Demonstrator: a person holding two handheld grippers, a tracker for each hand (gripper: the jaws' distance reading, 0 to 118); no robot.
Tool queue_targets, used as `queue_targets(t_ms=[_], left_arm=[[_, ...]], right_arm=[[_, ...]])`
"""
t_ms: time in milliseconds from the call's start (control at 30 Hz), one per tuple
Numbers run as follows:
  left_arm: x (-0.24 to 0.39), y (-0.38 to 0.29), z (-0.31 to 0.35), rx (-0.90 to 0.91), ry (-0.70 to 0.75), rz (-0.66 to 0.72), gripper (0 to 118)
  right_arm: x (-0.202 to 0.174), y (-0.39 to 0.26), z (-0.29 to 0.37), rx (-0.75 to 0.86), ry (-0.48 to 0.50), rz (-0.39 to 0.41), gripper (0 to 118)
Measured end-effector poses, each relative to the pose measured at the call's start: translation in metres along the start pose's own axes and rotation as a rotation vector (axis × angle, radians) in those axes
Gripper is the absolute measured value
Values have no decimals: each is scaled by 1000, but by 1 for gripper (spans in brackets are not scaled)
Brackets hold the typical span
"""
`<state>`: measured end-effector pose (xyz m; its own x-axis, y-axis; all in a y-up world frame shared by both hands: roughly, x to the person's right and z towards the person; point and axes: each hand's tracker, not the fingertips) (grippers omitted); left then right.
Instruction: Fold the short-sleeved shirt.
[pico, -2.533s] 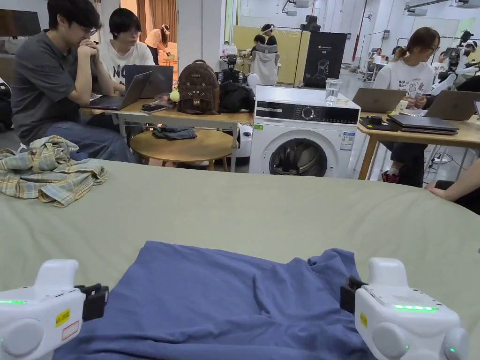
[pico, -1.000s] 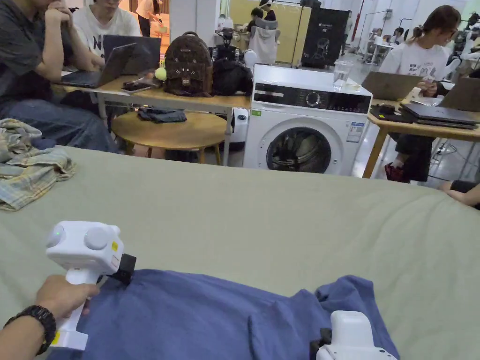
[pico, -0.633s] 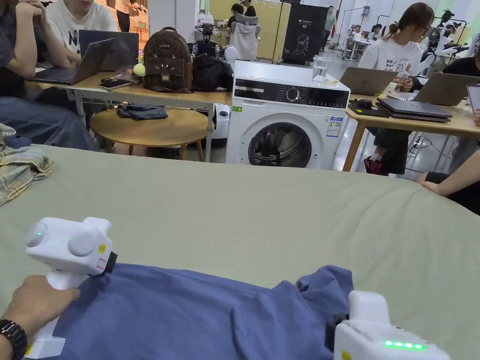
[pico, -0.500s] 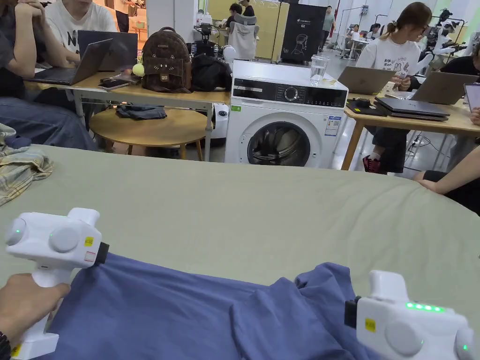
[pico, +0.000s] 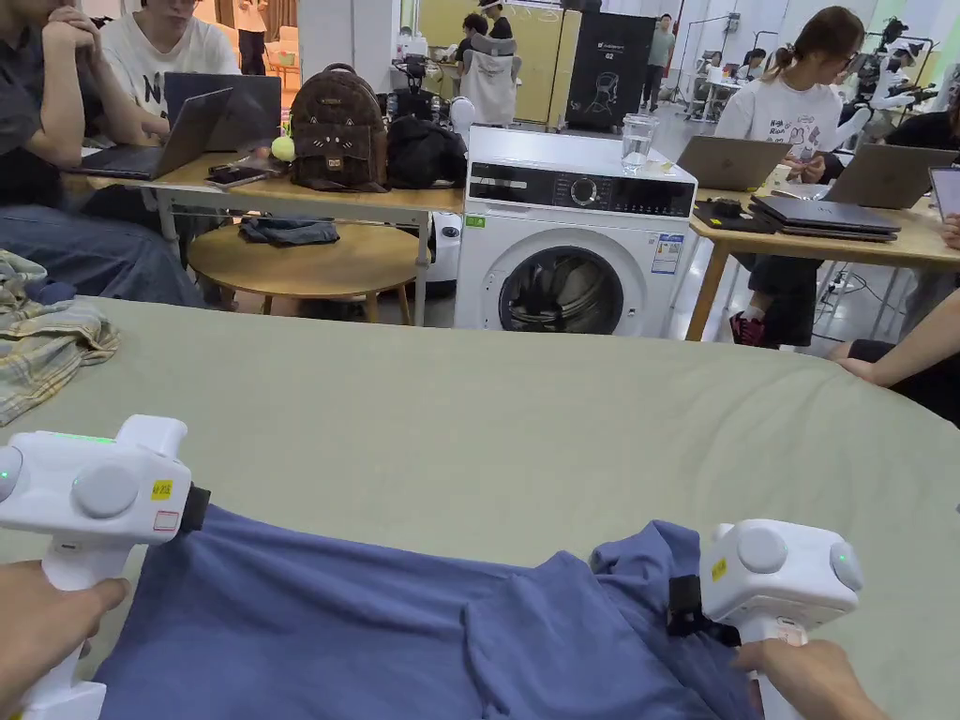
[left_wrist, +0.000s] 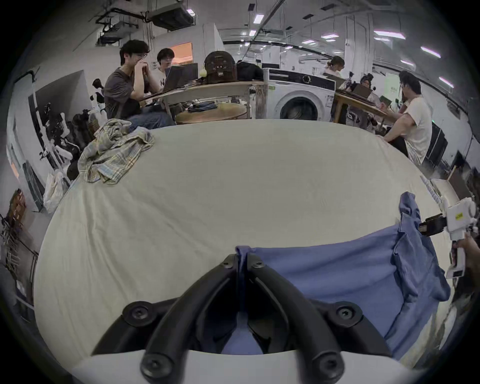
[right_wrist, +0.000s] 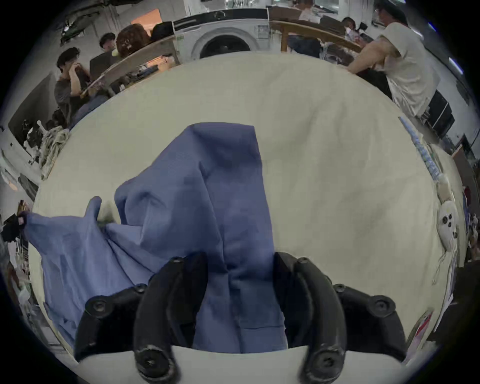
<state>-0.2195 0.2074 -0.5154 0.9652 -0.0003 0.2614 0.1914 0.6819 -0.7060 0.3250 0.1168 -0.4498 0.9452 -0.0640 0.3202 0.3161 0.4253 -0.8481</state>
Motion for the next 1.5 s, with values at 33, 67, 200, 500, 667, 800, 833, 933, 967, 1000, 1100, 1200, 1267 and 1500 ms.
queue_targets(t_ms=[33, 67, 200, 500, 667, 800, 833, 933, 967, 1000, 1100, 1200, 1267, 1500], left_arm=[[-1, 0, -1, -3, 0, 3, 0], [0, 0, 1, -5, -2, 4, 0], [-3, -1, 5, 1, -8, 20, 0], [-10, 9, 48, 86, -31, 38, 0], [-8, 25, 97, 170, -22, 27, 0], [-14, 41, 144, 233, -6, 32, 0], [-16, 45, 153, 246, -7, 36, 0], [-23, 58, 184, 300, -2, 52, 0], [-26, 65, 195, 316, 5, 58, 0], [-28, 69, 201, 325, 4, 59, 0], [-31, 89, 225, 368, 12, 57, 0], [-35, 111, 239, 401, 36, 44, 0], [-38, 124, 248, 418, 41, 52, 0], [-45, 155, 257, 473, 68, 75, 0]], right_arm=[[-4, 1, 3, -5, -19, -8, 42], [-7, -2, 7, 3, -27, -3, 23], [-9, -7, 3, 23, -3, 40, 0], [17, -10, 84, 314, 64, 23, 0], [12, 1, 151, 454, 80, 28, 0], [-5, 3, 212, 576, 69, 75, 0], [-8, 6, 221, 596, 58, 81, 0], [-12, 16, 258, 677, 75, 69, 0], [-15, 23, 270, 705, 63, 72, 0], [-17, 28, 279, 708, 61, 78, 0], [-28, 45, 311, 780, 47, 98, 0], [-38, 63, 338, 832, 40, 103, 0], [-44, 76, 351, 852, 31, 113, 0], [-62, 108, 367, 900, 6, 141, 0]])
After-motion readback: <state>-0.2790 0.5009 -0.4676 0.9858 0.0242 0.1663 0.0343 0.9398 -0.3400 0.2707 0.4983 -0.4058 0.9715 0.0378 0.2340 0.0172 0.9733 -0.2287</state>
